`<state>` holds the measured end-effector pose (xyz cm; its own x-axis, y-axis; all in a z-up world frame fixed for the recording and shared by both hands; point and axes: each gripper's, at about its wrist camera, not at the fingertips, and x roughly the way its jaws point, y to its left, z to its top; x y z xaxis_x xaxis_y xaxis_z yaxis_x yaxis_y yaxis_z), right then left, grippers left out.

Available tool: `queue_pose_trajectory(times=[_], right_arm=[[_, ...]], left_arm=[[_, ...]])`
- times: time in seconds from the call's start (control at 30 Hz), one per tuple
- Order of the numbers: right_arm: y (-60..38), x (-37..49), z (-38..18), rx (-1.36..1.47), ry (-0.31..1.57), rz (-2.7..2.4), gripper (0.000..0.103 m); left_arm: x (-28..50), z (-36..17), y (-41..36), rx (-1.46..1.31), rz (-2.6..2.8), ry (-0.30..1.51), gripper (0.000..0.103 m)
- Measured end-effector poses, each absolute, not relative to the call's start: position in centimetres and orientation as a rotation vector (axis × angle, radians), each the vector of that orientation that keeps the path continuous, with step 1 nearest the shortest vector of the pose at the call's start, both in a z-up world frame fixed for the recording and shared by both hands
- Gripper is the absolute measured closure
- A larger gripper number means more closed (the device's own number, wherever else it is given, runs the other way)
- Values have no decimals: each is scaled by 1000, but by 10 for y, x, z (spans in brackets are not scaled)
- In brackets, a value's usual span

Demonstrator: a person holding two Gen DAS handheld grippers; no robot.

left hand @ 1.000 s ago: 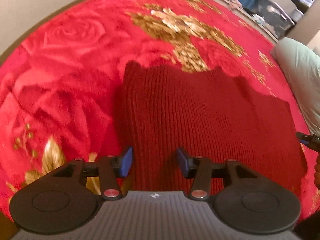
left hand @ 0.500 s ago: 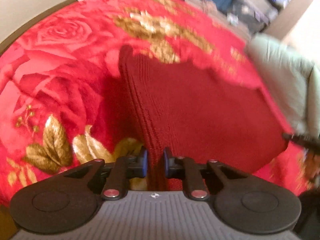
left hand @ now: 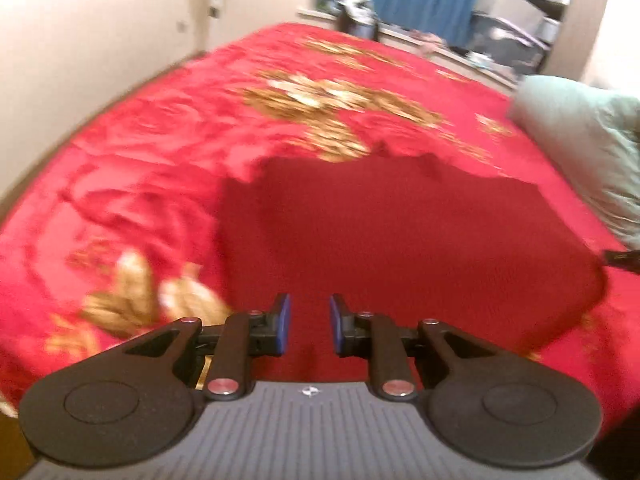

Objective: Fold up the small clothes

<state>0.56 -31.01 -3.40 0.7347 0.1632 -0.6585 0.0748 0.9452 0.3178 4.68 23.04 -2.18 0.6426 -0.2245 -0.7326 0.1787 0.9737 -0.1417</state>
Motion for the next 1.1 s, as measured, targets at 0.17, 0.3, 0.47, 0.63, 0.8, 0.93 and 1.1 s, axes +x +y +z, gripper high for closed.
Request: queue_pose_trajectory(times=[0.17,0.3,0.47,0.63,0.8,0.93,1.1], right_arm=[[-311,18,-66,317,916,-3,74],[-306,12,-46,289,814,11,74],[-301,14,-46,249,784,18,74],[-297,20,-63,216,886,-21,71],[-295,13,-43,211,771,-24,70],[-299,11,-34,214,710,-52,70],[-308,13,-25,280,674,-48,70]], left_arm=[[58,-55,206,76,-187,1024,76],[56,-49,202,82,-186,993,71],[64,-53,199,99,-171,994,71],[66,-53,196,98,-169,987,71],[61,-44,199,47,-154,914,71],[43,-30,212,-105,-158,835,81],[6,-27,210,-259,-179,804,83]])
